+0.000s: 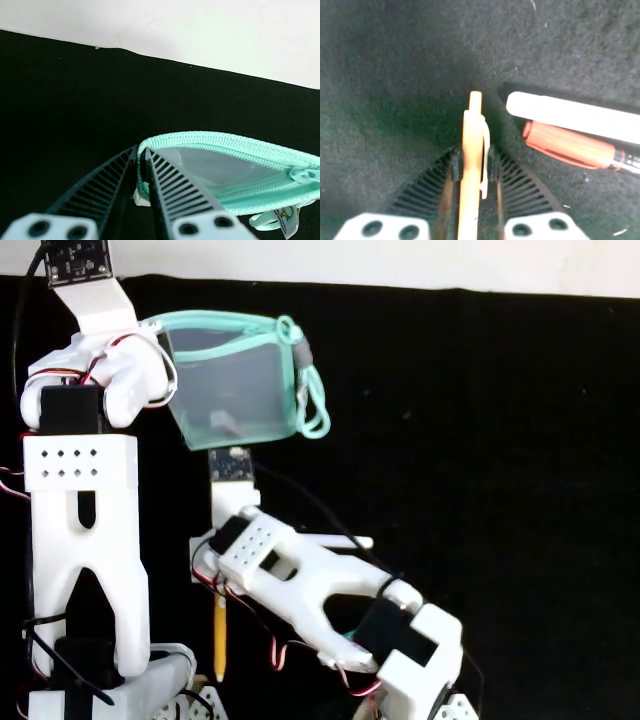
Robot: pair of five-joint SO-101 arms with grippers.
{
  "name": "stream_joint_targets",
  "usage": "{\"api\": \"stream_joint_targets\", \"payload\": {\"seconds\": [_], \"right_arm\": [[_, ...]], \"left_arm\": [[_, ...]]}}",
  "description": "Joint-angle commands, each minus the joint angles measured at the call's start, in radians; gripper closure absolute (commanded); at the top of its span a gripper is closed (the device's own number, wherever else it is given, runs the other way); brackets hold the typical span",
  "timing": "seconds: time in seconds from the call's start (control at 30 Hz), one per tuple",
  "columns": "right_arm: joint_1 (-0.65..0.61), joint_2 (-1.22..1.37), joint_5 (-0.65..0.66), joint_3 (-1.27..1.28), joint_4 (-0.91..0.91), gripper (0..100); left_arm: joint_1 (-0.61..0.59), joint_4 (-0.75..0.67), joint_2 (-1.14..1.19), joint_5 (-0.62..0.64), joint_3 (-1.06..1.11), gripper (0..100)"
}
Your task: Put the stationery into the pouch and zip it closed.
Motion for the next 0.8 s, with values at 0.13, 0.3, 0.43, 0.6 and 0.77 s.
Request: {"api": "stream_joint_targets", "payload": {"seconds": [0.13, 0.3, 0.43, 0.6, 0.77], "right_arm": [[-0.002, -0.005, -0.008, -0.004, -0.012, 99.2], [0.044, -0.013, -0.008, -0.013, -0.008, 99.2], [0.088, -0.056, -0.008, -0.012, 0.035, 99.2], [0.107, -0.193, -0.006, -0.004, 0.062, 99.2], [0.122, -0.289, -0.005, -0.008, 0.099, 99.2]], "left_arm": [[-0.005, -0.006, 0.016, 0.006, 0.005, 99], [-0.007, -0.008, 0.016, 0.006, 0.005, 99], [-0.007, -0.008, 0.016, 0.006, 0.005, 99], [-0.007, -0.008, 0.016, 0.006, 0.005, 99], [-0.007, -0.008, 0.016, 0.006, 0.005, 99]]}}
